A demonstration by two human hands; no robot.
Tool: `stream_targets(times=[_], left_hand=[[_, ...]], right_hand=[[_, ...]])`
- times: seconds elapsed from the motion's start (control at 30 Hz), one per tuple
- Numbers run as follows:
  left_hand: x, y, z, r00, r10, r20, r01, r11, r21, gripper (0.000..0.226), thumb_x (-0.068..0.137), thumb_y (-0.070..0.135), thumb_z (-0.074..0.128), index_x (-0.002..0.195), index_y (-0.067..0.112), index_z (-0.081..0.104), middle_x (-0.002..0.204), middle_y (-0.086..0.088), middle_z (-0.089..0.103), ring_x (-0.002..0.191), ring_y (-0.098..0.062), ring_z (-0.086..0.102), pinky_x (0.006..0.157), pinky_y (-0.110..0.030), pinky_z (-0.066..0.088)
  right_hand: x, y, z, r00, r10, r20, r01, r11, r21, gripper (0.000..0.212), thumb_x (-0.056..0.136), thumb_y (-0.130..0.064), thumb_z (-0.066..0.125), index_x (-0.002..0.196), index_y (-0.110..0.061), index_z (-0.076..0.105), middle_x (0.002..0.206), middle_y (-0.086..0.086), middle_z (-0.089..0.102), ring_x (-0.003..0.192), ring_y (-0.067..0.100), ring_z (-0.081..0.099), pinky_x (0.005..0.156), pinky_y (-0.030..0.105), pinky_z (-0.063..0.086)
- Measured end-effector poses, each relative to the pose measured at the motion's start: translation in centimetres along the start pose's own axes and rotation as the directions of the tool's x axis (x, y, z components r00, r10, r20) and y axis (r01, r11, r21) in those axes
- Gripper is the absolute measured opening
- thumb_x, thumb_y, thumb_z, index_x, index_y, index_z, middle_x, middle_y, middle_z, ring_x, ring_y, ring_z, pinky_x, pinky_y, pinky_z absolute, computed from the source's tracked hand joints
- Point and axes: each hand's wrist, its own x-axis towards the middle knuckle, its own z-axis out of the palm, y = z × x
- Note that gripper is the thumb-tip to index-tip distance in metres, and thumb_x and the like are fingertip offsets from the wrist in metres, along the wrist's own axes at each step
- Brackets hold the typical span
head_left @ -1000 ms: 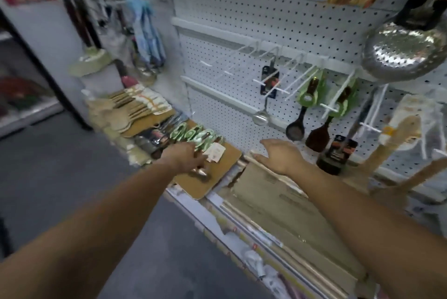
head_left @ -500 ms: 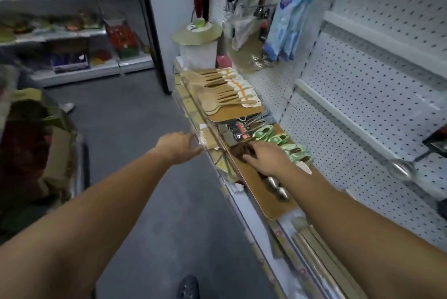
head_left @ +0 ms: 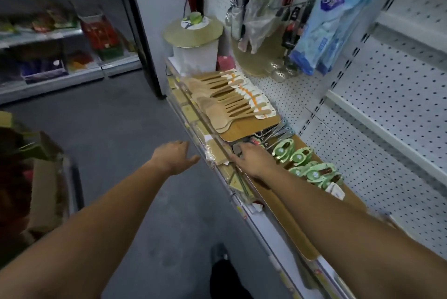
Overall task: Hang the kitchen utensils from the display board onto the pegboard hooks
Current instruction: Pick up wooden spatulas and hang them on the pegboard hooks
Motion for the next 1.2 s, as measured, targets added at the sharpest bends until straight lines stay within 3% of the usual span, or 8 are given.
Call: stream_targets(times=[0.13,0.33,0.5,0.6,0.77,1.0,1.2], left_hand=[[8.0,-0.9,-0.7,0.998,0.041,0.047,-0.042,0.999,0.019,0.079,0.091,0.068,0.039,0.151,0.018,0.029,0.153,-0.007,0.04,0.136,-0.027,0.042,0.107,-0.042,0.041],[20.4,-2.5,-0.7,0.984,0.142,0.104,-0.149,0.987,0.065,0.07,0.093,0.063,0.04,0.148,0.019,0.034,0.148,-0.007,0.045,0.131,-0.028,0.047,0.102,-0.042,0.044],[28.2,-3.9,-0.8,0.954,0.249,0.169,-0.267,0.959,0.093,0.054,0.099,0.036,0.046,0.147,0.018,0.032,0.142,-0.008,0.048,0.125,-0.032,0.05,0.095,-0.044,0.048],[32.9,-3.6,-0.2,0.928,0.312,0.204,-0.332,0.94,0.072,0.051,0.097,0.021,0.049,0.146,0.016,0.036,0.14,-0.01,0.049,0.124,-0.032,0.051,0.094,-0.045,0.049],[40.9,-2.0,1.2,0.838,0.51,0.195,-0.542,0.822,0.176,0.051,0.082,-0.001,0.054,0.132,0.011,0.051,0.122,-0.012,0.061,0.111,-0.033,0.06,0.087,-0.043,0.054],[49.9,-0.1,1.7,0.731,0.624,0.276,-0.681,0.694,0.234,0.052,0.085,0.005,0.055,0.135,0.017,0.047,0.127,-0.007,0.057,0.116,-0.027,0.057,0.089,-0.035,0.047],[55.9,2.1,4.1,0.725,0.639,0.257,-0.674,0.734,0.079,0.04,0.094,0.019,0.05,0.133,0.013,0.049,0.131,-0.013,0.054,0.12,-0.032,0.053,0.098,-0.04,0.043]], right_hand=[[8.0,1.1,0.4,0.996,0.087,0.001,-0.087,0.993,0.08,0.069,0.098,-0.062,0.037,0.141,-0.009,0.045,0.139,0.017,0.054,0.127,0.034,0.052,0.101,0.047,0.047],[19.3,2.2,1.4,0.98,0.19,0.056,-0.198,0.942,0.272,0.06,0.102,-0.05,0.04,0.14,-0.004,0.046,0.139,0.02,0.053,0.125,0.035,0.053,0.1,0.045,0.046],[23.6,3.4,2.8,0.942,0.293,0.162,-0.333,0.879,0.341,0.052,0.103,-0.044,0.044,0.136,-0.004,0.048,0.135,0.019,0.055,0.12,0.034,0.054,0.097,0.041,0.047],[26.4,5.5,3.7,0.888,0.42,0.187,-0.46,0.814,0.356,0.047,0.101,-0.044,0.047,0.128,-0.006,0.053,0.126,0.017,0.059,0.113,0.032,0.057,0.088,0.038,0.048],[29.9,6.8,4.7,0.785,0.576,0.227,-0.618,0.708,0.342,0.049,0.098,-0.047,0.049,0.128,-0.009,0.054,0.127,0.016,0.059,0.114,0.033,0.058,0.091,0.044,0.052],[35.2,6.4,6.5,0.589,0.744,0.315,-0.777,0.415,0.473,0.054,0.101,-0.051,0.042,0.125,-0.005,0.056,0.124,0.019,0.062,0.115,0.035,0.057,0.092,0.041,0.049],[40.3,8.1,7.0,0.493,0.82,0.29,-0.74,0.221,0.635,0.051,0.098,-0.044,0.053,0.127,-0.003,0.058,0.124,0.016,0.064,0.115,0.032,0.058,0.088,0.035,0.046]])
